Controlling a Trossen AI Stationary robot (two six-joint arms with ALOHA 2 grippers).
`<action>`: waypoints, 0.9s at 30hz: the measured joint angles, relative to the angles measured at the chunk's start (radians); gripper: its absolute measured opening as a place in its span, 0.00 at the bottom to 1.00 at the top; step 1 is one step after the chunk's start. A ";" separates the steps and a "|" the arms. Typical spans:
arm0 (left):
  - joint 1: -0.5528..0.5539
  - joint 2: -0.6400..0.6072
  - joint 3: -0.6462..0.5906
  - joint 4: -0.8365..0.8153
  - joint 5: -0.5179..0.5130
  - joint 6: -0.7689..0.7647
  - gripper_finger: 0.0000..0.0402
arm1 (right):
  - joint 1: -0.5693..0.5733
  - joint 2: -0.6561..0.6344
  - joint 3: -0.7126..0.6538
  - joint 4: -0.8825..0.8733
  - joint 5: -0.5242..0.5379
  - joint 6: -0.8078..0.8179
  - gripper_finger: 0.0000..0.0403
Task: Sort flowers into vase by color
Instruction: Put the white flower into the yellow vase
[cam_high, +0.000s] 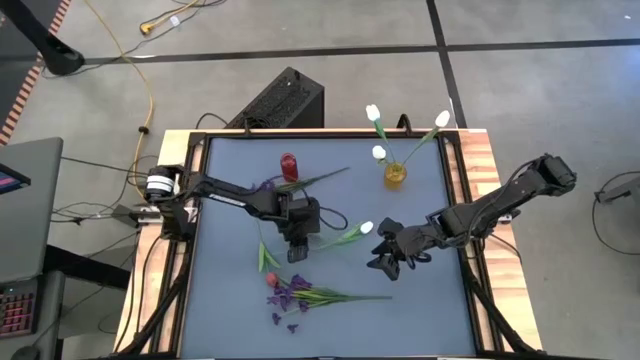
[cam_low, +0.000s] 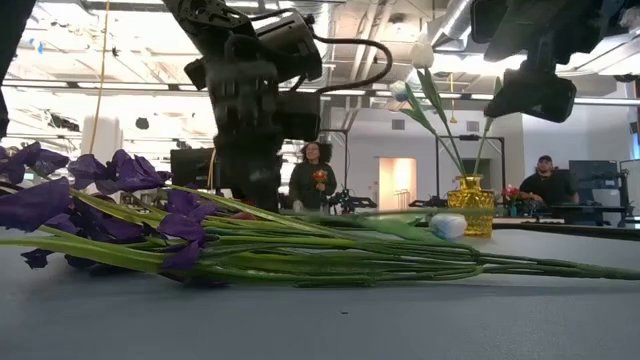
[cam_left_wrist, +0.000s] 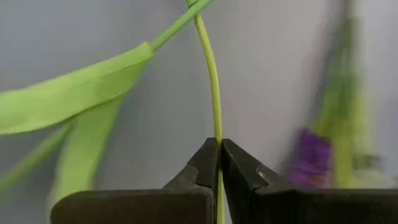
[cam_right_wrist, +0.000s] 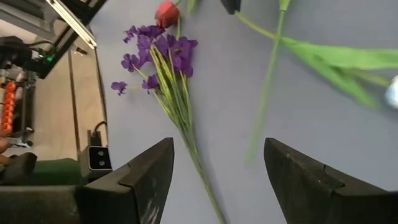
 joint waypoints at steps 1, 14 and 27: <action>0.007 -0.004 0.000 -0.003 0.048 -0.024 0.00 | 0.000 0.000 0.000 0.008 0.000 0.000 0.69; 0.071 -0.130 0.003 0.024 0.455 -0.158 0.00 | 0.000 -0.001 0.000 0.167 0.001 -0.070 0.69; 0.083 -0.219 0.006 0.027 0.678 -0.198 0.00 | -0.012 -0.016 0.000 0.416 0.004 -0.233 0.69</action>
